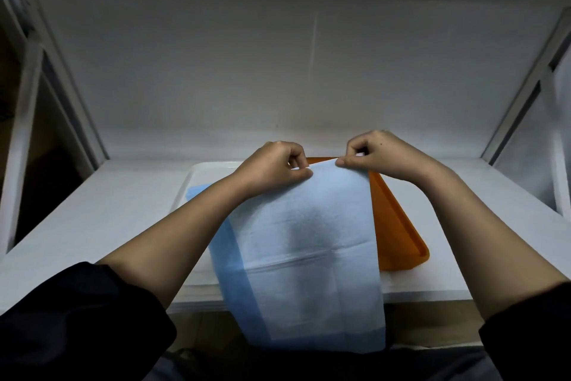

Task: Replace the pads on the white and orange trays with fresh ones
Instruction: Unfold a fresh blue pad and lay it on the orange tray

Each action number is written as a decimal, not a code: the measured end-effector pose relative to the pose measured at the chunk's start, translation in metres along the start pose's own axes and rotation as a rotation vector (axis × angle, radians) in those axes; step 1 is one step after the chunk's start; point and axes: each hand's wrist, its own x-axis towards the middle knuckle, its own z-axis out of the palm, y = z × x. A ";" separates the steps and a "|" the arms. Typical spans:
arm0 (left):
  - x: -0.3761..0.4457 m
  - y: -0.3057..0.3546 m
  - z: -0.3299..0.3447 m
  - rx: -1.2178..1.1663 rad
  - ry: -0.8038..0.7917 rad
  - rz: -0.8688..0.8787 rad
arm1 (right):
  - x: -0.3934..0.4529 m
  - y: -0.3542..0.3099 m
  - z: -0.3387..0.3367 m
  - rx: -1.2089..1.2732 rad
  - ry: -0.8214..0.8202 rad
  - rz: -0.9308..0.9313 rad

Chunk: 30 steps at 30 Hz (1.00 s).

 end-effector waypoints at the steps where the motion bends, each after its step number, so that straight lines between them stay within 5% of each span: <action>1: 0.000 0.000 0.000 -0.025 0.004 -0.009 | -0.004 0.004 -0.001 0.046 0.020 0.025; 7: 0.000 0.002 -0.001 -0.125 0.018 -0.036 | -0.016 0.015 0.014 0.499 0.269 0.084; 10: 0.000 0.002 -0.003 -0.160 0.024 -0.048 | -0.020 0.016 0.018 0.715 0.203 0.135; 13: -0.001 0.003 -0.004 -0.181 0.025 -0.038 | -0.020 0.014 0.028 0.764 0.181 0.156; 17: -0.007 -0.006 -0.017 -0.194 -0.031 -0.060 | -0.016 0.015 0.038 0.857 0.383 0.120; 22: -0.004 -0.010 -0.041 -0.119 -0.402 -0.185 | -0.015 0.003 0.038 0.876 0.480 0.103; 30: 0.014 0.020 -0.022 -0.008 -0.318 0.013 | -0.009 -0.014 0.038 0.835 0.488 0.057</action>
